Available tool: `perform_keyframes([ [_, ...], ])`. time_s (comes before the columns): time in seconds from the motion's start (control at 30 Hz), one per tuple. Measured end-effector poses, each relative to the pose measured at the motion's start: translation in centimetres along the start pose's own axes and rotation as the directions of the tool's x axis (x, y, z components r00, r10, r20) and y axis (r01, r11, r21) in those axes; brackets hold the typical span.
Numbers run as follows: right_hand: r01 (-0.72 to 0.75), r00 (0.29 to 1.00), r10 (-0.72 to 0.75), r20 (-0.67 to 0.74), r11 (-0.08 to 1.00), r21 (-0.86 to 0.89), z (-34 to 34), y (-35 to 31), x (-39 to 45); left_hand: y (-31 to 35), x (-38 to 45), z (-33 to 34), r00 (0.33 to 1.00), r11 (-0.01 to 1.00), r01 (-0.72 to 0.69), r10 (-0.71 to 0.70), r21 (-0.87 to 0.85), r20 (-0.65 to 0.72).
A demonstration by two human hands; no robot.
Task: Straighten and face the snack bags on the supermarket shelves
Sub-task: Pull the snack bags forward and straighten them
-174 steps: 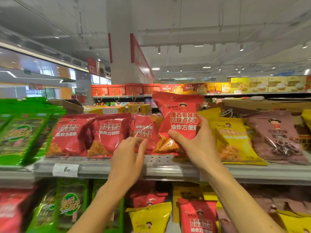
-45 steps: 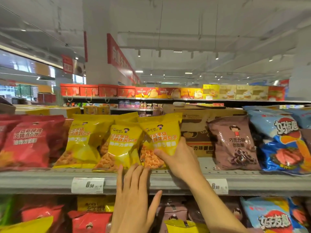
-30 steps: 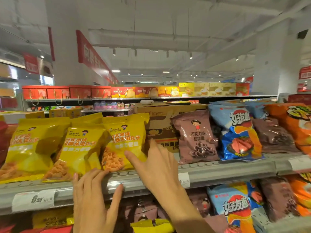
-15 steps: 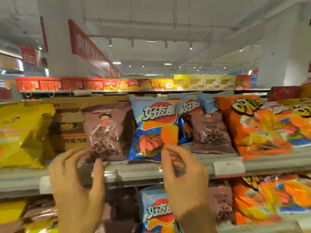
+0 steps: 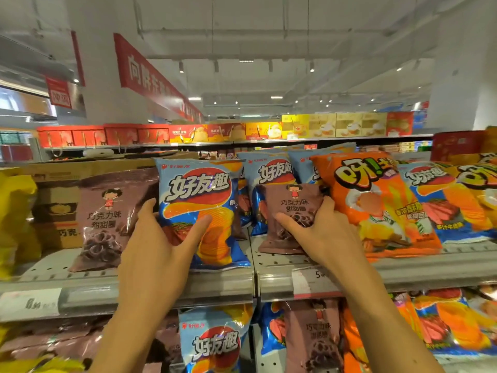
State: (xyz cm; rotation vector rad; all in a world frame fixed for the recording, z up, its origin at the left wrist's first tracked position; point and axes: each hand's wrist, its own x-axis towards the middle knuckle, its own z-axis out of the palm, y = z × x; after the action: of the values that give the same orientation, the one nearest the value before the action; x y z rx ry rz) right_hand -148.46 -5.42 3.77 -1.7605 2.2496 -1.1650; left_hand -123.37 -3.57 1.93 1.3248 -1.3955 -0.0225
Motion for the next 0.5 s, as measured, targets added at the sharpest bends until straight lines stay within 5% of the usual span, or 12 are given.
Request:
perform_keyframes([
  [0.17, -0.028, 0.998, 0.026, 0.057, 0.999, 0.027, 0.9, 0.5, 0.8, -1.3, 1.5, 0.3, 0.971, 0.987, 0.145, -0.130, -0.065, 0.198],
  [0.37, -0.021, 0.998, 0.016, 0.058, 0.996, 0.090, 1.3, 0.7, 0.9, -2.1, 2.2, 0.5, 0.979, 0.973, 0.146, -0.116, -0.181, 0.167],
  [0.5, 0.131, 0.988, -0.107, -0.111, 0.962, 0.239, 1.8, 1.0, -0.1, -2.0, 2.2, 0.7, 0.990, 0.956, 0.122, -0.100, -0.267, 0.097],
])
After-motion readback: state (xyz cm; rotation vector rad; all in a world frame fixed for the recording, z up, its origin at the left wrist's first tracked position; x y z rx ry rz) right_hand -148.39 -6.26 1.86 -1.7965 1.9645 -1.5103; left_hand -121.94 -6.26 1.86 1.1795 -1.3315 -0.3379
